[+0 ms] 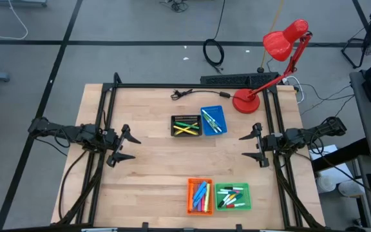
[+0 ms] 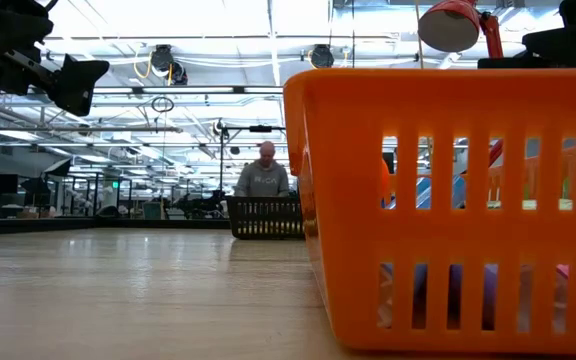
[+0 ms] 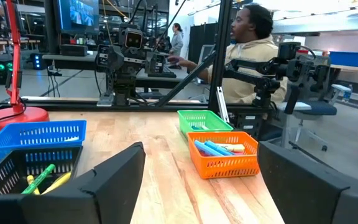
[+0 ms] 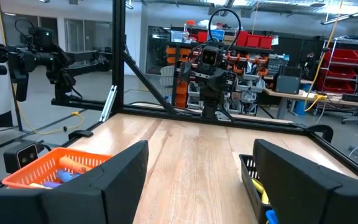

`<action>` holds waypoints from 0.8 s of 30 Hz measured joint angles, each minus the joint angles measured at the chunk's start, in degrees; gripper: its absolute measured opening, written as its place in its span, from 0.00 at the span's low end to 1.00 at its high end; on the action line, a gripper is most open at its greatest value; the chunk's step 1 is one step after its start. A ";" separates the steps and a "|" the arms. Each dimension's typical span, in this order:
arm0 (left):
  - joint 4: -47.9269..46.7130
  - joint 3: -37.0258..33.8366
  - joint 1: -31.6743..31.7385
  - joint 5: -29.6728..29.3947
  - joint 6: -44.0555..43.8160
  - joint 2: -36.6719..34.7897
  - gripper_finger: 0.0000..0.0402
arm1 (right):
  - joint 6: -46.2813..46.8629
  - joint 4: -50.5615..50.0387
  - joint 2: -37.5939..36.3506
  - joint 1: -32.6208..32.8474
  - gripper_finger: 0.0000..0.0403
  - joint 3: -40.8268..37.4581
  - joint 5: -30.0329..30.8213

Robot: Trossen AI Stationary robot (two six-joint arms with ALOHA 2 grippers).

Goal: Pick & Place Markers
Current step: Return to Home Position

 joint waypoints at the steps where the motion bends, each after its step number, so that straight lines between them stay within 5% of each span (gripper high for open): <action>1: 0.00 0.00 0.00 0.00 0.00 0.00 0.77 | 0.00 -0.02 0.00 0.00 0.69 -0.02 -0.02; 24: 0.01 0.00 0.00 0.00 0.02 0.00 0.80 | 0.00 -0.01 0.02 -0.02 0.69 -0.02 -0.02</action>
